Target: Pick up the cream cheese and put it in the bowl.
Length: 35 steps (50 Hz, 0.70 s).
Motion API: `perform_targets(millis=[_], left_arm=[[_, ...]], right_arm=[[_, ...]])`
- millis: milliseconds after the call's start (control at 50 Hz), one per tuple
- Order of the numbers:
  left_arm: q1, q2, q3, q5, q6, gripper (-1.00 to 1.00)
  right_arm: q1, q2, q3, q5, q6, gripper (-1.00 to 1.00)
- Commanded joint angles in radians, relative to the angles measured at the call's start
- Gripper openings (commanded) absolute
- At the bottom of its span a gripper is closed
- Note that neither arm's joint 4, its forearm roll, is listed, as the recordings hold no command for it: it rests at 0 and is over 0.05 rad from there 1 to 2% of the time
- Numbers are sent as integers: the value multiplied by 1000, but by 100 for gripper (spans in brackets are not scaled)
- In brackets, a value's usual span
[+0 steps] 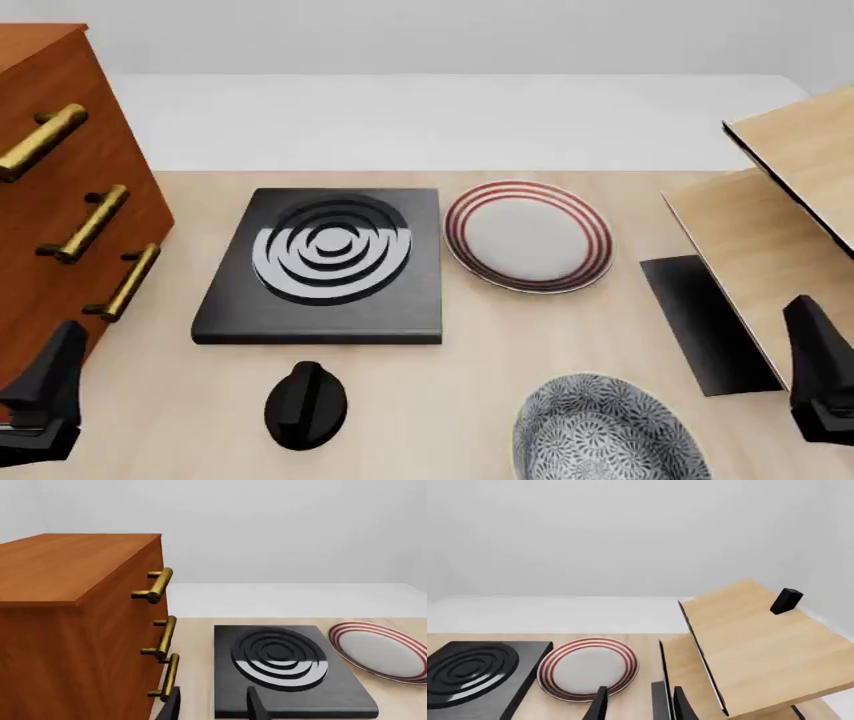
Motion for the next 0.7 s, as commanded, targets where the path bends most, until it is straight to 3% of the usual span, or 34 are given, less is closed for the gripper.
perform_targets(millis=[20, 140, 380, 700], left_arm=[[0, -2, -3, 6, 0, 100], [0, -2, -3, 6, 0, 100], [0, -2, -3, 6, 0, 100], [0, -2, -3, 6, 0, 100]], right_arm=[[7, -50, 53, 51, -5, 100], [52, -47, 44, 67, -29, 100], [235, 38, -39, 110, -115, 100], [485, 391, -139, -18, -223, 100]])
